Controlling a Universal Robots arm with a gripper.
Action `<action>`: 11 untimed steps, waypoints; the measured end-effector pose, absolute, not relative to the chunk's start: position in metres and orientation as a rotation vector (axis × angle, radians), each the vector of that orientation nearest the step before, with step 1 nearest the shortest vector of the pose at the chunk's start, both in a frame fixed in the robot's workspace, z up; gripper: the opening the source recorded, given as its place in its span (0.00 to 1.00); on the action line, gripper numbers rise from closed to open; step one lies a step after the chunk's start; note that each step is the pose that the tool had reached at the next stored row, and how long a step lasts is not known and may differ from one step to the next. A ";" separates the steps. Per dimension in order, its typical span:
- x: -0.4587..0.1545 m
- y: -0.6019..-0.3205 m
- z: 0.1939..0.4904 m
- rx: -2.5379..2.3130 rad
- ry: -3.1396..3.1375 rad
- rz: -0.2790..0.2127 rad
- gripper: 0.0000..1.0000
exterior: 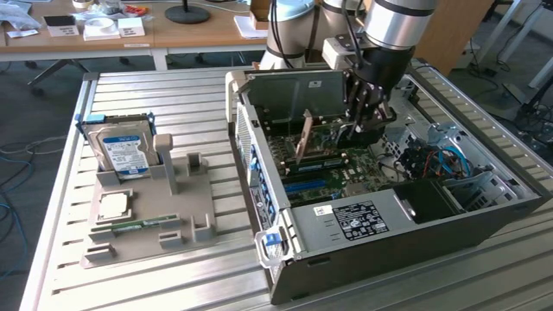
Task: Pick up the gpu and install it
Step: 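Insert the gpu into the slot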
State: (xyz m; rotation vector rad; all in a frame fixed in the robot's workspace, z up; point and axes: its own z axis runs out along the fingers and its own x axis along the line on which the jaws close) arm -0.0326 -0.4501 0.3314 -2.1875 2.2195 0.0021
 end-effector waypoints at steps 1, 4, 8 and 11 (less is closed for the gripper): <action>-0.034 -0.450 0.331 -2.186 2.221 0.002 0.27; -0.039 -0.450 0.327 -2.182 2.226 0.001 0.27; -0.042 -0.450 0.322 -2.173 2.235 0.001 0.27; -0.044 -0.451 0.319 -2.162 2.246 0.000 0.27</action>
